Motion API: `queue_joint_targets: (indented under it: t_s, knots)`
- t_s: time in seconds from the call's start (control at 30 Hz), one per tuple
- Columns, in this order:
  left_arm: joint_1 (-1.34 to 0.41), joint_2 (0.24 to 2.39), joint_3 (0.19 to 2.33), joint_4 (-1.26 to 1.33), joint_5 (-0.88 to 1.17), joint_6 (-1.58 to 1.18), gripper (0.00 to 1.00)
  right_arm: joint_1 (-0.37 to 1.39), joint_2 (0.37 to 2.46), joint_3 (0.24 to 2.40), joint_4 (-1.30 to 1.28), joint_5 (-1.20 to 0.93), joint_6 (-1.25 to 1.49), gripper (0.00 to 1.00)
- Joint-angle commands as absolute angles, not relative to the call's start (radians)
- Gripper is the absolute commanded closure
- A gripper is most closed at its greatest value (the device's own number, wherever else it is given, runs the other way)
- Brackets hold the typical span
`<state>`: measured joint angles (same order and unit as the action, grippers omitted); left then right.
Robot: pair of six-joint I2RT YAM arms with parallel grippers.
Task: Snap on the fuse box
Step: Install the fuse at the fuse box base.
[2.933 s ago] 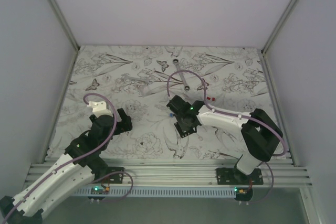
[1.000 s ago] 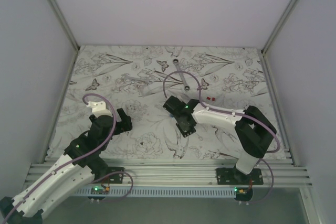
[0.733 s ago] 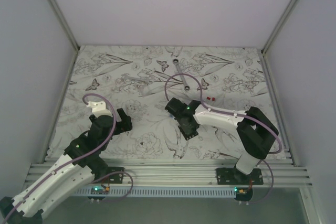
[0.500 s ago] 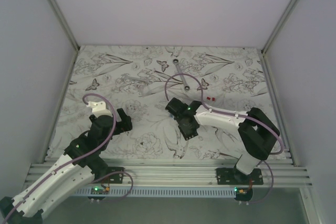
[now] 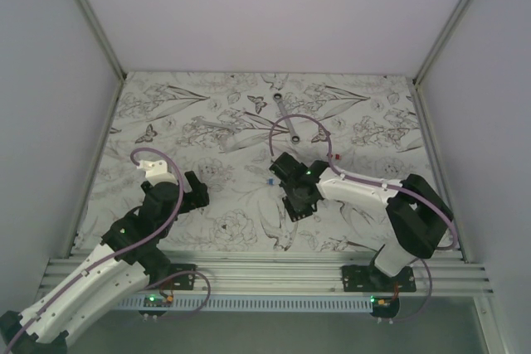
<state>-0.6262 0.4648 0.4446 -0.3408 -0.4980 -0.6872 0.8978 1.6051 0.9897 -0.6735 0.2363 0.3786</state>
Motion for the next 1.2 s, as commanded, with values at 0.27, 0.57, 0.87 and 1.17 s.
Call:
queue_joint_targets:
  t_s: [0.27,0.57,0.87,1.17]
  knots:
    - [-0.621,0.462,0.434,-0.341,-0.506,-0.682,0.00,0.881,1.595,0.979,-0.629,0.228,0.397,0.80]
    - [-0.621,0.461,0.434,-0.341,-0.506,-0.681,0.00,0.876,1.574,0.982,-0.624,0.230,0.404,0.78]
    - [-0.621,0.461,0.434,-0.340,-0.506,-0.681,0.00,0.871,1.575,0.977,-0.618,0.230,0.409,0.81]
    - [-0.621,0.462,0.434,-0.340,-0.506,-0.681,0.00,0.870,1.632,0.980,-0.649,0.230,0.405,1.00]
